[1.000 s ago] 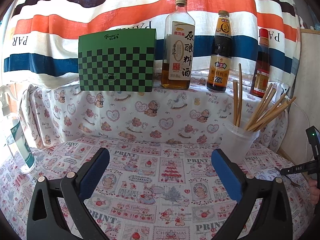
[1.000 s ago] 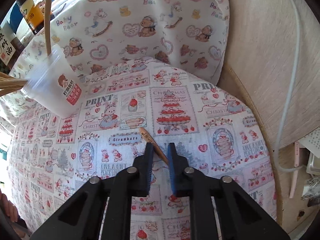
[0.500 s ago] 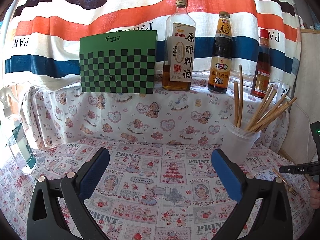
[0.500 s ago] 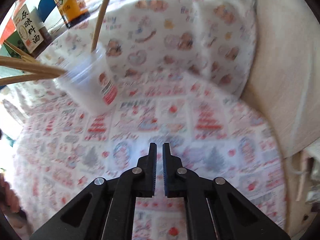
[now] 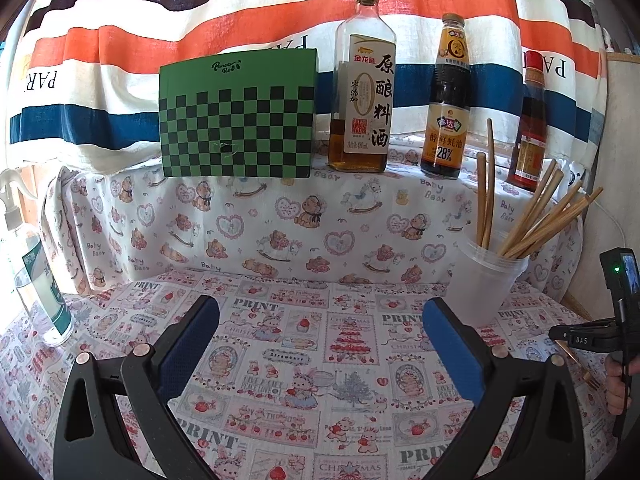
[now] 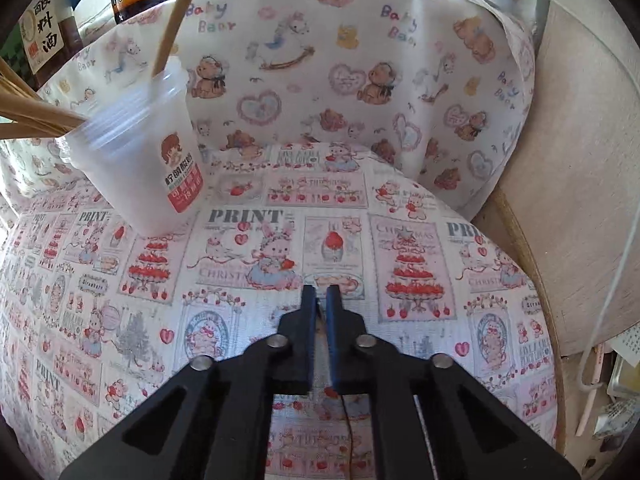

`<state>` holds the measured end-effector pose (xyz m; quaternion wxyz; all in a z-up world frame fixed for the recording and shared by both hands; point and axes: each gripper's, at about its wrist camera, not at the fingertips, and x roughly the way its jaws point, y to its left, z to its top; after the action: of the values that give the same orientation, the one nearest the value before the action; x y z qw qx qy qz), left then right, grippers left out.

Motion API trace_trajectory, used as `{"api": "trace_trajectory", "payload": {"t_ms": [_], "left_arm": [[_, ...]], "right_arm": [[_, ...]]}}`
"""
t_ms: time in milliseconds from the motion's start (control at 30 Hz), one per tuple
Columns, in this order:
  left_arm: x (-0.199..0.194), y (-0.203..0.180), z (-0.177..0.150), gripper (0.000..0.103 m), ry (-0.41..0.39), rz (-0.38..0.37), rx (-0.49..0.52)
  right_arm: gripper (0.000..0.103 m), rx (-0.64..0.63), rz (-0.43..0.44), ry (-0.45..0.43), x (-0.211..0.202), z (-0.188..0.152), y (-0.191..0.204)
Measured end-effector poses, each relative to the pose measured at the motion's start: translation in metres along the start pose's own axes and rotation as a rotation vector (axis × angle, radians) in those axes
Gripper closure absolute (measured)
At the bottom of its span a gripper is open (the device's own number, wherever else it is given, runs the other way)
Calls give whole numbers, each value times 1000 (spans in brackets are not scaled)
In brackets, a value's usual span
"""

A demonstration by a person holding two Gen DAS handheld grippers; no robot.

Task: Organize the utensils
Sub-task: 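Lift the gold fork with the right gripper and carry it above the cup, then open the right gripper to drop the gold fork into the cup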

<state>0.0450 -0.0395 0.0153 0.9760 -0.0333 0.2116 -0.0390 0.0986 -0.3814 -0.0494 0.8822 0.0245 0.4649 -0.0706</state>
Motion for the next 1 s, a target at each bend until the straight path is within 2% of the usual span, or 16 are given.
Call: {"api": "trace_trajectory", "payload": {"t_ms": [67,133,267,367,533,633,800,1000], "left_arm": [[0,1,1,2,-1,3,0],[-1,4,2,2,-16,22,4],[0,12,5,2,-16,30,-7],[-1,16,6,2,-11,23,-30],[-1,19,7,2,-12,27,-40],[2,20,6,2,-1,30,-47],[7,22,4,2,13,41,-51],[11,26,5,2,31,43,-54]], "right_arm": [[101,-10,-26,-8,-3,-3,0],[101,40,-10,-58,-17,-3,-7],[101,96,123,-146,-60,2,-10],[101,68,161,-227,-96,8,4],[101,13,116,-385,-150,22,37],[101,23,130,-488,-178,35,49],[101,3,157,-562,-193,76,74],[101,-37,121,-692,-166,118,107]]}}
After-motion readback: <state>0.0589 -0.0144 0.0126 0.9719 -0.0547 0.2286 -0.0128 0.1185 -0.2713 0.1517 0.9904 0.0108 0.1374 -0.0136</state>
